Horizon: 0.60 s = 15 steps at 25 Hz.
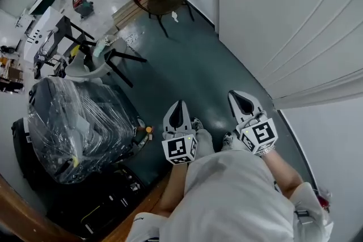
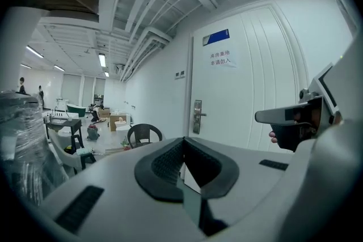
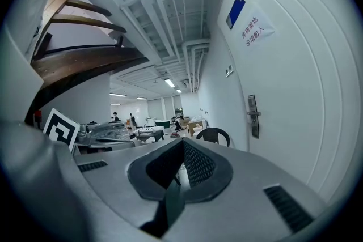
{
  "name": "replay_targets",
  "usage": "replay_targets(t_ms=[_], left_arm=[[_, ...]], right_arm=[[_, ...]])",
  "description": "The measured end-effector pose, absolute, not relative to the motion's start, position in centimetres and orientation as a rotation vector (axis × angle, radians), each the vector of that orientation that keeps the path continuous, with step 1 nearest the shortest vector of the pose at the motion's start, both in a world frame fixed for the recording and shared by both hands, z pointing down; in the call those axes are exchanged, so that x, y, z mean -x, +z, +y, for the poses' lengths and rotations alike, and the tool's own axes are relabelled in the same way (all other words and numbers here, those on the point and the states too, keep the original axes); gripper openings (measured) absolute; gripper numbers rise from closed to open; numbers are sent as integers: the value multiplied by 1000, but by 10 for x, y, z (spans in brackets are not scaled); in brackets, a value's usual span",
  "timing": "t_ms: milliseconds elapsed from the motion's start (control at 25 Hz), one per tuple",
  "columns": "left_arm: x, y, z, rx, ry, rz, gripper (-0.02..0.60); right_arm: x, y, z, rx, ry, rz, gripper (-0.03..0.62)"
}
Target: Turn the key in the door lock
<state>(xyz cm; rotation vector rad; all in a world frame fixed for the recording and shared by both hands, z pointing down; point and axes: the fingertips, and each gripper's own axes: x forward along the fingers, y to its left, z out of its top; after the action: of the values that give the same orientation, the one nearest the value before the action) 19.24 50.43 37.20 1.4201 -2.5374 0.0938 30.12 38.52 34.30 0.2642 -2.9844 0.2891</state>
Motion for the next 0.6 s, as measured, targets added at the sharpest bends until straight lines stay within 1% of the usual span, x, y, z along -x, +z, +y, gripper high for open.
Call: replay_targets(t_ms=[360, 600], left_arm=[[-110, 367, 478, -1597, 93, -2471, 8], [-83, 361, 473, -1698, 78, -2435, 8]], right_arm=[[-228, 336, 374, -528, 362, -2975, -8], [-201, 332, 382, -622, 276, -2984, -8]])
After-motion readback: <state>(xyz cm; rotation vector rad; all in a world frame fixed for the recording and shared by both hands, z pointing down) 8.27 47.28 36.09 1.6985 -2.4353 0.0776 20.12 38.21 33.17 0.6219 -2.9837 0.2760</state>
